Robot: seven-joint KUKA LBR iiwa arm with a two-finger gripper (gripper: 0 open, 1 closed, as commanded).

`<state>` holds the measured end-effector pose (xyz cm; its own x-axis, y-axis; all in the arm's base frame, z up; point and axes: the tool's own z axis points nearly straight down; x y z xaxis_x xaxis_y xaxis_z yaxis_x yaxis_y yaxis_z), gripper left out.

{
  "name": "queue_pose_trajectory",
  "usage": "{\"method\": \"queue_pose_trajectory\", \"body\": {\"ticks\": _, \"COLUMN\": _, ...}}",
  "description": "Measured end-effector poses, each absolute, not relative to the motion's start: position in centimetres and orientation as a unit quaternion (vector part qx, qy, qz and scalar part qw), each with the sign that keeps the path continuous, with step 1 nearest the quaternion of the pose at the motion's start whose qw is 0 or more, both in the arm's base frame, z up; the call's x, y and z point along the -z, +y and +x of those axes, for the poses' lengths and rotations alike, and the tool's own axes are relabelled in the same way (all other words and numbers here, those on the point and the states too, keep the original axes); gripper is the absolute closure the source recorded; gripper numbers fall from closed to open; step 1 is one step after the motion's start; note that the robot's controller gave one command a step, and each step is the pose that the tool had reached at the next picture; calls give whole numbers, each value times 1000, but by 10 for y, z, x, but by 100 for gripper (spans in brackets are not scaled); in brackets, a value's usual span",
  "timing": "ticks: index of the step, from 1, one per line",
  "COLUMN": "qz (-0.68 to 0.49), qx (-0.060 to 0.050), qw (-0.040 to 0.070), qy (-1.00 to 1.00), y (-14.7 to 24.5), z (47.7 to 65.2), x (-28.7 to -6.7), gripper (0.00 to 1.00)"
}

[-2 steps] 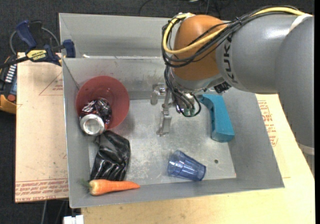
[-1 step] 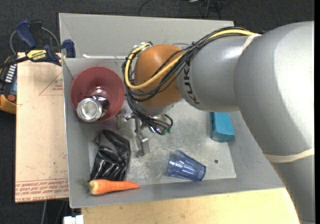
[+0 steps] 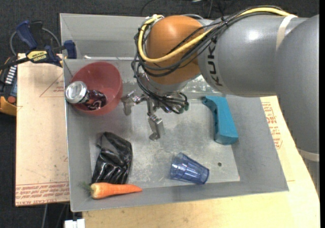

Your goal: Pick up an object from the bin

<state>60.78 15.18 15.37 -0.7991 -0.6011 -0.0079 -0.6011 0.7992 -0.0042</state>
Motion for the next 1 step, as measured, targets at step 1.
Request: {"method": "queue_pose_trajectory", "body": {"ticks": 1, "qz": -320, "qx": -5, "qw": -5, "qy": 947, "y": 237, "z": 565, "x": -97, "gripper": 0}}
